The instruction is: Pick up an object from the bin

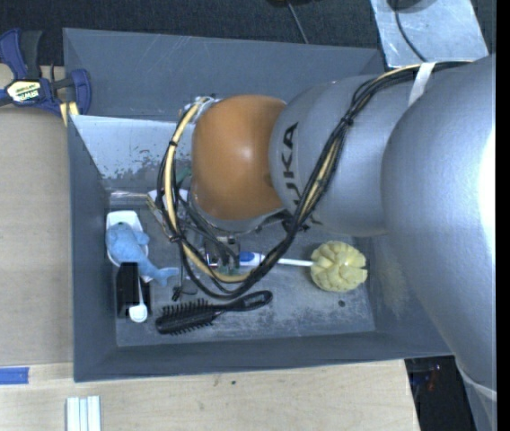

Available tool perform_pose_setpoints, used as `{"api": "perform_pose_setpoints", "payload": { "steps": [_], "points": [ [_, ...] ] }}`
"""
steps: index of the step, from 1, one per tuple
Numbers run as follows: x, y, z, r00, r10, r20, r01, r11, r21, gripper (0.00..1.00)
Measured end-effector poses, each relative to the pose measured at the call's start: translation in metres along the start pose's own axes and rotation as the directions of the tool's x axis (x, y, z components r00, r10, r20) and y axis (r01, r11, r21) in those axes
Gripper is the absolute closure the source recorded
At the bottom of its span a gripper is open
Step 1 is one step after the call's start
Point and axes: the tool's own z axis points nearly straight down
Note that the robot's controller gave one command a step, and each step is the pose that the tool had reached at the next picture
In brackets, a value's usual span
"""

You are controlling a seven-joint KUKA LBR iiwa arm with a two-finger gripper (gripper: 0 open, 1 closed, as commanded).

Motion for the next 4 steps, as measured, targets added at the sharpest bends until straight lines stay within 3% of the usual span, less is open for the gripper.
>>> {"api": "perform_pose_setpoints", "payload": {
  "steps": [1,2,3,4],
  "points": [
    [0.000,0.000,0.000,1.000,0.000,0.000,0.000,1.000,0.000,0.00],
    [-0.019,0.047,0.046,1.000,-0.002,0.001,0.002,1.000,-0.002,0.00],
    [0.015,0.039,0.057,0.997,-0.082,0.008,0.082,0.997,0.000,0.00],
    [-0.033,0.047,-0.028,1.000,-0.003,0.008,0.003,1.000,-0.003,0.00]
  ]
}}
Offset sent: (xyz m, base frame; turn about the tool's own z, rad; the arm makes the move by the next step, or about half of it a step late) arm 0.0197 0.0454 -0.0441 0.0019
